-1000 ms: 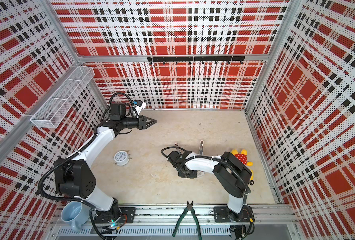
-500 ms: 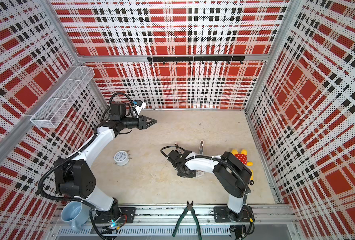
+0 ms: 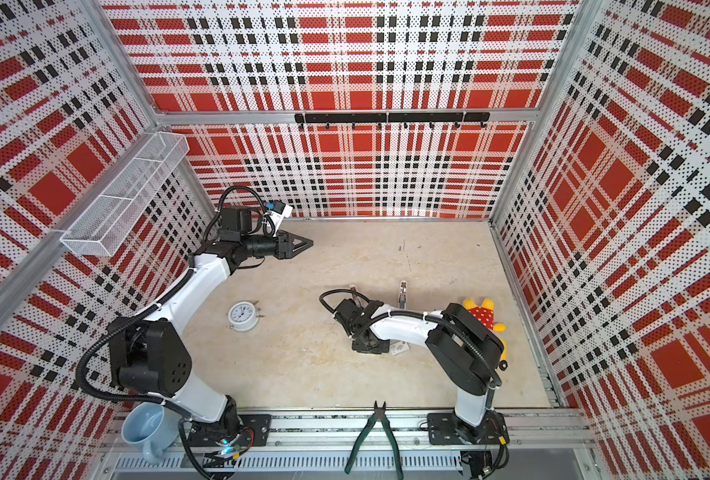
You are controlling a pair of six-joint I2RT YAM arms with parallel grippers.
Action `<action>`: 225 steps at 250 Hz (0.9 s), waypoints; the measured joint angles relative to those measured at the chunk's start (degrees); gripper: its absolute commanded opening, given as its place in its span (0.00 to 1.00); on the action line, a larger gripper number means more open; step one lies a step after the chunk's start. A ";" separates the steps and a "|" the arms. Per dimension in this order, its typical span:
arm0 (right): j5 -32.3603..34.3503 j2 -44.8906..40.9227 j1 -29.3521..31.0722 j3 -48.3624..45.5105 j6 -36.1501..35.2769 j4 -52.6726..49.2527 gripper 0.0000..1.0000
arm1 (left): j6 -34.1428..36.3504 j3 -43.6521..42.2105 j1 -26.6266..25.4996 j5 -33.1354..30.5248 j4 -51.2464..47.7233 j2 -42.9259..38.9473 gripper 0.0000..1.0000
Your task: Load the staples into the stapler
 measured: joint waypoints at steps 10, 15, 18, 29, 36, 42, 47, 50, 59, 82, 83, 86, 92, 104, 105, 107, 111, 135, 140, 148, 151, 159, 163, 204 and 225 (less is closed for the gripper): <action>-0.02 0.00 -0.04 0.00 -0.02 0.04 0.22 | 0.00 -0.02 0.00 0.00 0.00 0.00 0.45; -0.02 0.00 -0.09 0.00 -0.07 0.04 0.22 | 0.00 -0.02 0.00 0.00 0.00 0.00 0.45; -0.02 0.00 -0.09 0.00 -0.15 0.04 0.22 | 0.00 -0.02 0.00 0.00 0.00 0.00 0.45; -0.02 0.00 -0.11 0.00 -0.20 0.09 0.22 | 0.00 -0.02 0.00 0.00 0.00 -0.02 0.45; -0.04 0.00 -0.15 0.00 -0.22 0.13 0.22 | 0.00 -0.02 0.00 0.00 0.02 -0.02 0.45; -0.04 0.00 -0.15 0.00 -0.24 0.20 0.22 | 0.00 -0.02 0.00 0.00 0.02 -0.02 0.45; -0.04 0.00 -0.20 0.00 -0.26 0.28 0.22 | 0.00 -0.02 0.00 -0.02 0.02 -0.04 0.45; -0.04 0.00 -0.22 0.00 -0.28 0.35 0.22 | 0.00 -0.02 0.00 -0.02 0.02 -0.04 0.45; -0.07 0.00 -0.24 0.00 -0.33 0.57 0.21 | 0.02 -0.02 0.00 -0.04 0.02 -0.07 0.45; -0.11 0.00 -0.44 0.00 -0.48 1.07 0.21 | 0.02 -0.02 0.00 -0.04 0.02 -0.07 0.45; -0.11 0.00 -0.46 0.00 -0.50 1.09 0.21 | 0.02 -0.02 0.00 -0.04 0.02 -0.07 0.45; -0.11 0.00 -0.48 0.00 -0.57 1.11 0.21 | 0.02 -0.02 0.00 -0.04 0.02 -0.07 0.45; -0.11 0.02 -0.48 0.00 -0.61 1.20 0.21 | 0.02 -0.02 0.00 -0.04 0.02 -0.07 0.45; -0.11 0.02 -0.48 0.00 -0.76 1.36 0.21 | 0.02 -0.02 0.00 -0.07 0.02 -0.07 0.45; -0.11 0.02 -0.50 0.00 -0.81 1.36 0.21 | 0.02 -0.02 0.00 -0.07 0.02 -0.07 0.45; -0.13 0.02 -0.52 0.00 -0.83 1.38 0.21 | 0.02 -0.02 0.00 -0.07 0.02 -0.07 0.45; -0.13 0.02 -0.57 0.00 -0.85 1.42 0.21 | 0.02 -0.02 0.00 -0.07 0.02 -0.07 0.45; -0.15 0.09 -0.70 0.00 -1.16 1.57 0.20 | 0.02 -0.02 0.00 -0.07 0.02 -0.09 0.45; -0.15 0.11 -0.70 0.02 -1.27 1.57 0.20 | 0.02 -0.02 0.00 -0.07 0.02 -0.09 0.45; -0.20 0.15 -0.70 0.02 -1.29 1.55 0.20 | 0.02 -0.02 0.00 -0.07 0.02 -0.09 0.45; -0.22 0.15 -0.70 0.02 -1.29 1.55 0.20 | 0.02 -0.02 0.00 -0.07 0.02 -0.07 0.45; -0.22 0.17 -0.72 0.02 -1.40 1.53 0.20 | 0.04 -0.02 0.00 -0.07 0.02 -0.09 0.45; -0.26 0.17 -0.74 0.02 -1.49 1.53 0.21 | 0.02 -0.02 0.00 -0.07 0.02 -0.09 0.45; -0.26 0.17 -0.74 0.13 -2.19 1.33 0.25 | 0.04 -0.02 0.00 -0.07 0.02 -0.09 0.45; -0.22 0.17 -0.74 0.59 -2.60 0.79 0.25 | 0.04 -0.02 0.00 -0.09 0.02 -0.09 0.45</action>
